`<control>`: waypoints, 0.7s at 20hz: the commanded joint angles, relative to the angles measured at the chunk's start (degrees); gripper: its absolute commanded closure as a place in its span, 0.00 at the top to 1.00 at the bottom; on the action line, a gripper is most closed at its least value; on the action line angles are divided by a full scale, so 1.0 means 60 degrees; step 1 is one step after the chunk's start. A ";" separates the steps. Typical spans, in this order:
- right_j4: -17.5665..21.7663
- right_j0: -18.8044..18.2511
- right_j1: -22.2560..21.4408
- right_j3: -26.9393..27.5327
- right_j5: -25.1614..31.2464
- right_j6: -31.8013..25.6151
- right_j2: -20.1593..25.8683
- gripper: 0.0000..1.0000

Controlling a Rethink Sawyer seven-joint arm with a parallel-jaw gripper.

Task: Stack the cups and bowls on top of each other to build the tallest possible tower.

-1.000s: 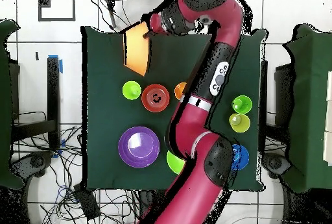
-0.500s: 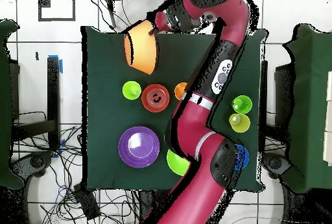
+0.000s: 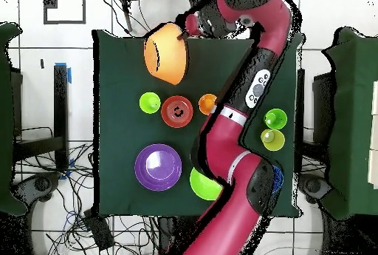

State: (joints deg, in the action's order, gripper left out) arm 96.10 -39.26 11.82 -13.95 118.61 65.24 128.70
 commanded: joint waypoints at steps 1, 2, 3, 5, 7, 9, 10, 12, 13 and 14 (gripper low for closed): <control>0.1766 0.0011 0.0777 0.1208 -0.1464 -0.3570 -0.1145 0.00; 0.1806 0.0002 0.0775 0.1199 -0.1520 -0.3572 -0.1156 0.00; 0.1810 -0.0016 0.0784 0.1172 -0.1676 -0.3659 -0.1200 0.00; 0.1773 -0.0040 0.0793 0.1122 -0.1847 -0.3703 -0.1281 0.00; 0.1663 -0.0067 0.0793 0.1031 -0.2166 -0.3825 -0.1425 0.00; 0.1545 -0.0090 0.0788 0.0939 -0.2367 -0.3836 -0.1569 0.00; 0.1465 -0.0104 0.0785 0.0878 -0.2508 -0.3852 -0.1661 0.00; 0.1377 -0.0125 0.0757 0.0763 -0.2709 -0.3784 -0.1862 0.00; 0.1330 -0.0134 0.0744 0.0706 -0.2816 -0.3770 -0.1959 0.00; 0.1282 -0.0143 0.0731 0.0649 -0.2922 -0.3756 -0.2057 0.00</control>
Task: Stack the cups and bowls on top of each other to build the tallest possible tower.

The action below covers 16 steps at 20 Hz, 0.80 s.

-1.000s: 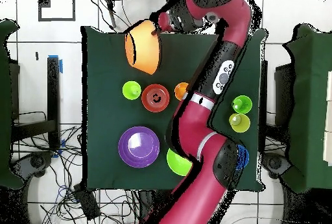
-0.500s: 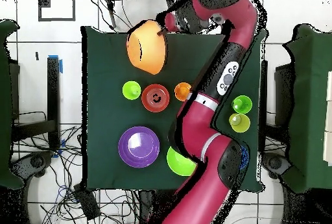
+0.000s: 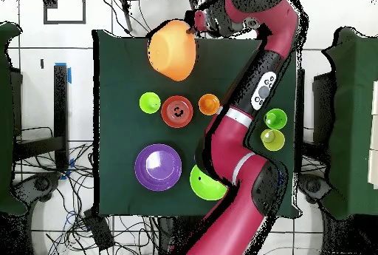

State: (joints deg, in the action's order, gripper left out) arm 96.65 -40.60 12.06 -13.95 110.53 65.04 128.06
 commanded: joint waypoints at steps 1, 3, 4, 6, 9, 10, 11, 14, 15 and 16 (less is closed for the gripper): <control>0.1121 0.0065 0.0678 0.0574 -0.1716 -0.3714 -0.2072 0.00; 0.0945 0.0034 0.0666 0.0427 -0.2017 -0.3694 -0.2287 0.00; 0.0908 0.0029 0.0654 0.0385 -0.2095 -0.3656 -0.2360 0.00; 0.0826 0.0023 0.0627 0.0322 -0.2247 -0.3613 -0.2514 0.00; 0.0705 0.0022 0.0573 0.0243 -0.2383 -0.3485 -0.2763 0.00; 0.0690 0.0031 0.0556 0.0238 -0.2410 -0.3462 -0.2818 0.00; 0.0693 0.0038 0.0523 0.0212 -0.2405 -0.3375 -0.2919 0.00; 0.0578 0.0038 0.0499 0.0136 -0.2523 -0.3241 -0.3113 0.00; 0.0547 0.0041 0.0485 0.0105 -0.2550 -0.3168 -0.3196 0.00; 0.0501 0.0039 0.0487 0.0081 -0.2568 -0.3119 -0.3248 0.00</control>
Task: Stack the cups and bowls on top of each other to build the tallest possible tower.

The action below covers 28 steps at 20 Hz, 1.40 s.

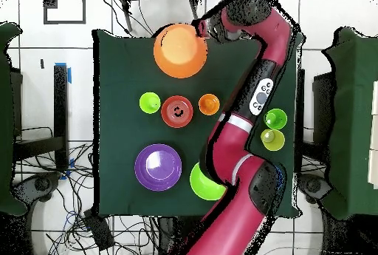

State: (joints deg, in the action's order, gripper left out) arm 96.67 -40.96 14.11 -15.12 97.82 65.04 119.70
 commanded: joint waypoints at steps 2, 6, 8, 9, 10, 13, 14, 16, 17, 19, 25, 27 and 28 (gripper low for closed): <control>0.0398 0.0094 0.0150 0.0199 -0.0536 -0.3006 -0.1989 0.00; 0.0197 0.0107 0.0144 0.0058 -0.0688 -0.2828 -0.2273 0.00; -0.0016 0.0076 0.0181 -0.0058 -0.0797 -0.2670 -0.2414 0.00; -0.0086 0.0069 0.0176 -0.0104 -0.0818 -0.2575 -0.2491 0.00; -0.0155 0.0063 0.0170 -0.0150 -0.0839 -0.2480 -0.2569 0.00; -0.0308 0.0088 0.0072 -0.0239 -0.0771 -0.2076 -0.2807 0.00; -0.0360 0.0091 0.0014 -0.0275 -0.0704 -0.2006 -0.2885 0.00; -0.0545 0.0055 -0.0091 -0.0465 -0.0623 -0.1758 -0.3140 0.00; -0.0656 0.0033 -0.0134 -0.0558 -0.0621 -0.1654 -0.3252 0.00; -0.0821 0.0060 -0.0197 -0.0587 -0.0647 -0.1546 -0.3324 0.00; -0.1480 -0.0001 -0.0805 -0.1169 -0.0761 -0.0882 -0.3894 0.00; -0.1744 -0.0045 -0.1140 -0.1474 -0.0756 -0.0535 -0.4176 0.00; -0.1845 -0.0033 -0.1259 -0.1525 -0.0750 -0.0449 -0.4257 0.00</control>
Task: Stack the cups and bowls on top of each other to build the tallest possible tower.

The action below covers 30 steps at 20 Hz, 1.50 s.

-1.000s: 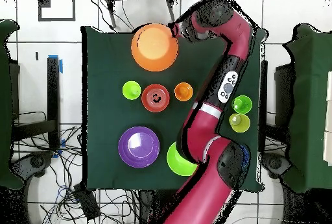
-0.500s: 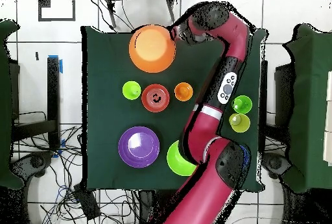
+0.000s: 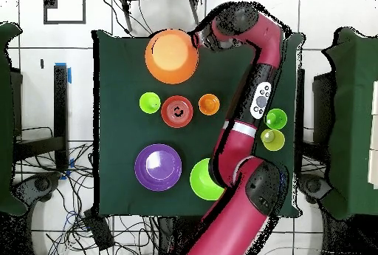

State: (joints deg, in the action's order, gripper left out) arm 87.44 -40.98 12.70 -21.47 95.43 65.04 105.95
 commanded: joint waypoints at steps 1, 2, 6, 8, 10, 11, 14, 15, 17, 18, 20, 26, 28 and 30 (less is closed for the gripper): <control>-0.0410 -0.0012 -0.1156 -0.0531 -0.0341 -0.0345 -0.2041 0.00; -0.0512 0.0006 -0.1289 -0.0596 -0.0331 -0.0240 -0.2115 0.00; -0.0936 0.0107 -0.1805 -0.0808 -0.0285 0.0260 -0.2448 0.00; -0.1251 0.0082 -0.2011 -0.1078 -0.0290 0.0669 -0.2702 0.00; -0.1490 0.0144 -0.2160 -0.1129 -0.0331 0.0925 -0.2777 0.00; -0.1624 0.0199 -0.2286 -0.1143 -0.0305 0.1092 -0.2817 0.00; -0.1958 0.0355 -0.2479 -0.1079 -0.0224 0.1423 -0.3006 0.00; -0.2140 0.0391 -0.2561 -0.1165 -0.0306 0.1649 -0.3043 0.00; -0.2379 0.0512 -0.2615 -0.1191 -0.0284 0.2022 -0.3153 0.00; -0.2529 0.0515 -0.2624 -0.1295 -0.0326 0.2229 -0.3234 0.00; -0.3062 0.0394 -0.2702 -0.2004 -0.0651 0.3050 -0.3597 0.00; -0.4212 0.0224 -0.3166 -0.3763 -0.1821 0.5147 -0.4490 0.00; -0.4470 0.0250 -0.3312 -0.4154 -0.2220 0.5692 -0.4733 0.00; -0.4681 0.0316 -0.3467 -0.4473 -0.2597 0.6160 -0.4988 0.00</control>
State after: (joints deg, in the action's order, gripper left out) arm 61.23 -40.71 -5.52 -38.63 86.29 83.36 88.61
